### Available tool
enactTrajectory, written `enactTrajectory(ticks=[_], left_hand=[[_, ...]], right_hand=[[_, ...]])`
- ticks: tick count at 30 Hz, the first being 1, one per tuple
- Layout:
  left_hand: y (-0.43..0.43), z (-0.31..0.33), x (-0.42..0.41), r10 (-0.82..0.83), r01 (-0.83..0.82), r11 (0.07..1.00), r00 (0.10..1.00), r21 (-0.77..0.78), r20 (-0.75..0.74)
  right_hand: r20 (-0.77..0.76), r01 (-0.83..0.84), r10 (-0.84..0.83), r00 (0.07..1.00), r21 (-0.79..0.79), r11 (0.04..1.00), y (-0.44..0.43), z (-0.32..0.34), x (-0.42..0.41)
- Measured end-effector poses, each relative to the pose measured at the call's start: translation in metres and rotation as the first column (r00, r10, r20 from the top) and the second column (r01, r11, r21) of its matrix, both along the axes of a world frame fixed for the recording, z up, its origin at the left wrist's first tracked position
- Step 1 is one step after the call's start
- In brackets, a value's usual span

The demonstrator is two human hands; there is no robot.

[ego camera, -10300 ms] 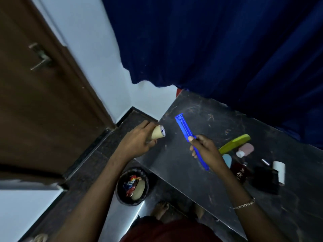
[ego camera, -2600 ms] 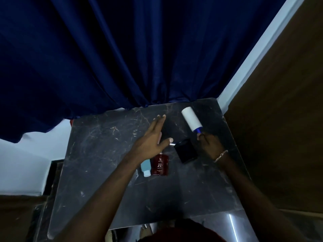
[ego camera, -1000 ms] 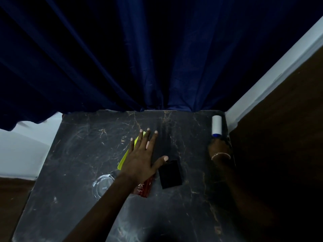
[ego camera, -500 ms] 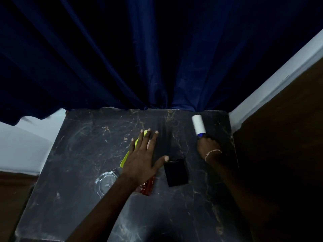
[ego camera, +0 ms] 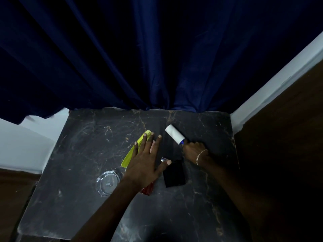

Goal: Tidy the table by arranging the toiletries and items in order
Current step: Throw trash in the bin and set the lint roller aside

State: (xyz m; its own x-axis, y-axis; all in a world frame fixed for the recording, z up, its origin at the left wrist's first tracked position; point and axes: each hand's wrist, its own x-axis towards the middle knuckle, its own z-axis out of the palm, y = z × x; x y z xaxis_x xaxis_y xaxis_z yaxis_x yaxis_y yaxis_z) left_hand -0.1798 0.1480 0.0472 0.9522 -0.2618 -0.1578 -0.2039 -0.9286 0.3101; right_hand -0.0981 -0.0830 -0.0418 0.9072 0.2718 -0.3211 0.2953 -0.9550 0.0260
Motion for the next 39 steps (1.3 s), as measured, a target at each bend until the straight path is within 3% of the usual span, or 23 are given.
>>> enactTrajectory(ticks=[5,11,15,19,23,25,28,30,32,35,39], left_hand=[[0.000,0.002,0.004,-0.022,0.022,1.000,1.000,-0.003,-0.010],[-0.004,0.004,0.009,-0.033,0.033,0.999,0.999,0.002,-0.021],[-0.003,-0.001,0.005,-0.019,0.019,1.000,1.000,-0.017,-0.002],[0.001,-0.002,0.002,0.006,-0.006,0.999,1.000,-0.049,-0.007],[0.008,-0.002,0.002,0.021,-0.022,0.998,1.000,-0.060,-0.016],[0.010,-0.001,0.001,0.028,-0.029,0.997,1.000,-0.077,-0.010],[0.012,0.000,0.000,0.040,-0.041,0.994,0.999,-0.099,-0.009],[0.014,-0.001,-0.002,0.053,-0.053,0.993,0.999,-0.102,-0.001],[0.017,-0.002,-0.005,0.063,-0.062,0.994,0.998,-0.091,0.007],[0.024,-0.004,-0.008,0.080,-0.079,0.993,0.997,-0.087,0.014],[0.028,-0.006,-0.009,0.089,-0.086,0.990,0.996,-0.110,0.025]], right_hand=[[-0.030,0.310,-0.309,0.951,0.104,0.945,-0.012,0.003,0.010],[-0.079,0.688,-0.699,0.711,0.284,0.668,-0.046,0.004,0.016],[-0.067,0.814,-0.859,0.508,0.363,0.454,-0.055,-0.001,0.011],[-0.019,0.818,-0.891,0.454,0.406,0.408,-0.062,-0.003,0.005],[-0.070,0.825,-0.867,0.494,0.352,0.442,-0.062,-0.004,0.010],[-0.094,0.803,-0.827,0.555,0.319,0.503,-0.054,-0.002,0.014],[-0.060,0.678,-0.688,0.723,0.252,0.691,-0.033,0.001,0.019],[-0.033,0.493,-0.494,0.869,0.163,0.855,-0.014,0.001,0.021],[-0.043,0.294,-0.291,0.956,0.100,0.950,0.009,0.000,0.021],[-0.063,0.089,-0.084,0.994,0.074,0.993,0.033,-0.003,0.018],[-0.033,-0.013,0.014,0.999,0.048,0.999,0.036,-0.006,0.018]])
